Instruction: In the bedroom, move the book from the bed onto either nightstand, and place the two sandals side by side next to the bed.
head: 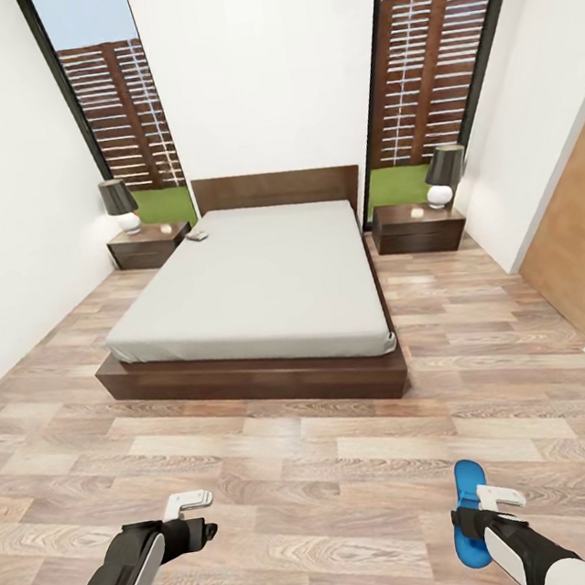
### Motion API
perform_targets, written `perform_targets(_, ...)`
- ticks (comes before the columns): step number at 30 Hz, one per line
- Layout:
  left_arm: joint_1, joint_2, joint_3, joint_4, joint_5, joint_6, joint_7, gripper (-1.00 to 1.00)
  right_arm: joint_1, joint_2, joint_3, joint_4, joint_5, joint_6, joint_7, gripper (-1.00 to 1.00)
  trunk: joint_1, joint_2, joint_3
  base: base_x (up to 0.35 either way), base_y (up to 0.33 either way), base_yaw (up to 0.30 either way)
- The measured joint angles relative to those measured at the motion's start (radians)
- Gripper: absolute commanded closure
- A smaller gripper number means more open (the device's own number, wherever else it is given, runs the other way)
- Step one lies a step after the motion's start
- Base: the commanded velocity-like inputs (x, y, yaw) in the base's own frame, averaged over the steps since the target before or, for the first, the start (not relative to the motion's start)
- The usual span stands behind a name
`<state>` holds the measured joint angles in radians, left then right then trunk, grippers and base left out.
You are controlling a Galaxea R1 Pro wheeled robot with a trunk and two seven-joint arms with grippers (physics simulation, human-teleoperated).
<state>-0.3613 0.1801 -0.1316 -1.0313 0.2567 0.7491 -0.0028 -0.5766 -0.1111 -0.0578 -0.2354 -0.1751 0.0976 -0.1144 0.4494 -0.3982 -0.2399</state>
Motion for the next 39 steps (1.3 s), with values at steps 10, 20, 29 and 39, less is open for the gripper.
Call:
perform_targets(10, 0.000, 0.000, 0.000, 0.000, 0.000, 0.000, 0.000, -1.00, 0.000, 0.000, 0.000, 0.000, 0.000, 0.000, 0.000, 1.00, 0.000, 0.000, 0.016, 0.000, 0.000, 0.000)
perform_targets(20, 0.000, 0.000, 0.000, 0.000, 0.000, 0.000, 0.000, -1.00, 0.000, 0.000, 0.000, 0.000, 0.000, 0.000, 0.000, 1.00, 0.000, 0.000, 0.032, 0.000, 0.000, 0.000)
perform_targets(29, 0.000, 0.000, 0.000, 0.000, 0.000, 0.000, 0.000, -1.00, 0.000, -0.001, 0.000, 0.000, -0.001, 0.000, 0.000, 1.00, 0.000, 0.000, 0.037, 0.000, 0.000, 0.000)
perform_targets(39, 0.000, 0.000, 0.000, 0.000, 0.000, 0.000, 0.000, -1.00, 0.015, -0.002, 0.000, -0.002, 0.001, -0.001, 0.000, 1.00, 0.000, 0.000, 0.037, 0.000, 0.000, 0.000)
